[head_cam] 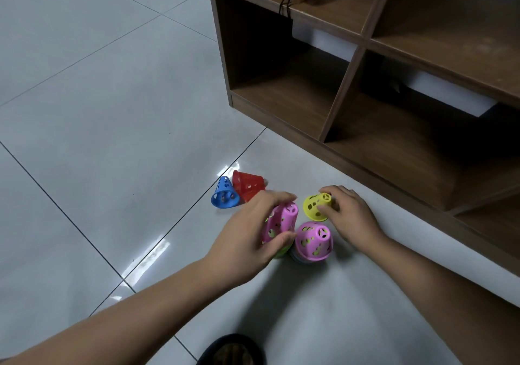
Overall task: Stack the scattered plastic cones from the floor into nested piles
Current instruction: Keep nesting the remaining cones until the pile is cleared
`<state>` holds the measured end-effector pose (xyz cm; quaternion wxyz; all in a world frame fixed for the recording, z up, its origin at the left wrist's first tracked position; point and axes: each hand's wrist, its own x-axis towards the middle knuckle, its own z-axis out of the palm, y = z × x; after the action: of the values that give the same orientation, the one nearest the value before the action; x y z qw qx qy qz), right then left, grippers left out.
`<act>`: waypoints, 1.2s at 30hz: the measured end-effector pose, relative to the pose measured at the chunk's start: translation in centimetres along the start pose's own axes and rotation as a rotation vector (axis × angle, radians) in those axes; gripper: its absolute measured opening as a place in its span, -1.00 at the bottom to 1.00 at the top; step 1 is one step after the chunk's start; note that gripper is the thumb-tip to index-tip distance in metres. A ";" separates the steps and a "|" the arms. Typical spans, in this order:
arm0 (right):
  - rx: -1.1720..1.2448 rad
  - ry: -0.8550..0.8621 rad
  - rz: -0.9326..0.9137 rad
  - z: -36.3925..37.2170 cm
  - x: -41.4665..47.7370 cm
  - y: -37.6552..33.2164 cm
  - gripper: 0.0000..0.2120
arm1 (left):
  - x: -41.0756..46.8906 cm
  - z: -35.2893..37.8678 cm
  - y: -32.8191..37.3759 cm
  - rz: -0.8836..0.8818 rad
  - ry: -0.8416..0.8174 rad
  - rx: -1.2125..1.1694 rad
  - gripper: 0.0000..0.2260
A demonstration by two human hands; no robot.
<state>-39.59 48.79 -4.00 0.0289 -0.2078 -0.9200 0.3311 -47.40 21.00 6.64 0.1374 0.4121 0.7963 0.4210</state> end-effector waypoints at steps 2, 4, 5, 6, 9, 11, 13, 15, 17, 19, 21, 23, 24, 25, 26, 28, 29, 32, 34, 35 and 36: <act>0.036 0.062 0.022 -0.9 -0.3 -0.8 -0.68 | 0.0 0.5 -0.7 -0.011 -0.028 0.022 -0.54; 0.103 0.128 0.038 -2.3 -0.8 -2.2 -0.70 | -0.2 0.9 -1.5 -0.018 -0.054 0.053 -0.56; 0.137 0.163 0.039 -3.2 -1.3 -3.0 -0.71 | -0.4 1.2 -1.9 -0.014 -0.069 0.070 -0.58; 0.164 0.202 0.034 -4.1 -1.8 -3.9 -0.72 | -0.6 1.4 -2.3 -0.013 -0.083 0.083 -0.60; 0.251 0.291 -0.001 -6.9 -4.5 -6.7 -0.75 | -0.9 2.0 -2.8 -0.024 -0.094 0.087 -0.63; 0.269 0.297 -0.054 -8.2 -6.7 -8.2 -0.76 | -0.8 2.2 -3.0 -0.035 -0.088 0.092 -0.63; 0.209 0.281 -0.135 -8.8 -8.5 -9.0 -0.75 | -0.7 2.3 -3.2 -0.050 -0.086 0.092 -0.62; 0.139 0.225 -0.216 -8.6 -9.4 -9.0 -0.71 | -0.7 2.3 -3.4 -0.066 -0.082 0.084 -0.62; 0.052 0.106 -0.274 -7.7 -9.7 -8.5 -0.70 | -0.7 2.3 -3.6 -0.077 -0.081 0.072 -0.60; -0.022 -0.035 -0.310 -6.6 -9.6 -7.8 -0.69 | -1.0 2.2 -3.9 -0.090 -0.083 0.073 -0.55; -0.016 -0.126 -0.303 -5.9 -9.5 -7.5 -0.70 | -1.3 1.7 -4.3 -0.116 -0.099 0.071 -0.49; 0.039 -0.131 -0.288 -6.1 -9.0 -7.7 -0.72 | -1.7 0.8 -5.1 -0.134 -0.116 0.066 -0.50; 0.074 -0.114 -0.275 -6.4 -8.6 -8.0 -0.69 | -1.9 0.3 -5.7 -0.137 -0.110 0.065 -0.53; 0.116 -0.092 -0.254 -6.7 -8.1 -8.3 -0.67 | -2.0 -0.2 -6.3 -0.143 -0.088 0.068 -0.54; 0.162 -0.070 -0.227 -6.8 -7.3 -8.7 -0.68 | -1.9 -0.7 -7.0 -0.159 -0.050 0.072 -0.56; 0.234 -0.054 -0.175 -6.9 -5.2 -9.6 -0.77 | -1.3 -1.4 -8.4 -0.207 0.046 0.082 -0.64; 0.245 -0.060 -0.160 -6.7 -3.9 -9.9 -0.83 | -0.9 -1.7 -9.1 -0.224 0.090 0.101 -0.69; 0.235 -0.157 -0.093 -5.4 0.3 -10.6 -0.90 | 0.5 -2.4 -11.2 -0.249 0.148 0.196 -0.75; 0.193 -0.268 -0.044 -4.2 2.6 -10.5 -0.88 | 1.3 -2.5 -12.3 -0.264 0.136 0.245 -0.76; 0.153 -0.322 -0.044 -3.4 3.6 -10.6 -0.87 | 1.6 -2.5 -12.7 -0.279 0.120 0.262 -0.74; 0.113 -0.380 -0.049 -2.6 4.5 -10.8 -0.85 | 1.8 -2.6 -13.1 -0.298 0.100 0.274 -0.70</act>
<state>-47.13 44.64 4.41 -0.1256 -0.1174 -0.8936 0.4146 -57.05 16.91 -1.85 0.1012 0.2830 0.9041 0.3037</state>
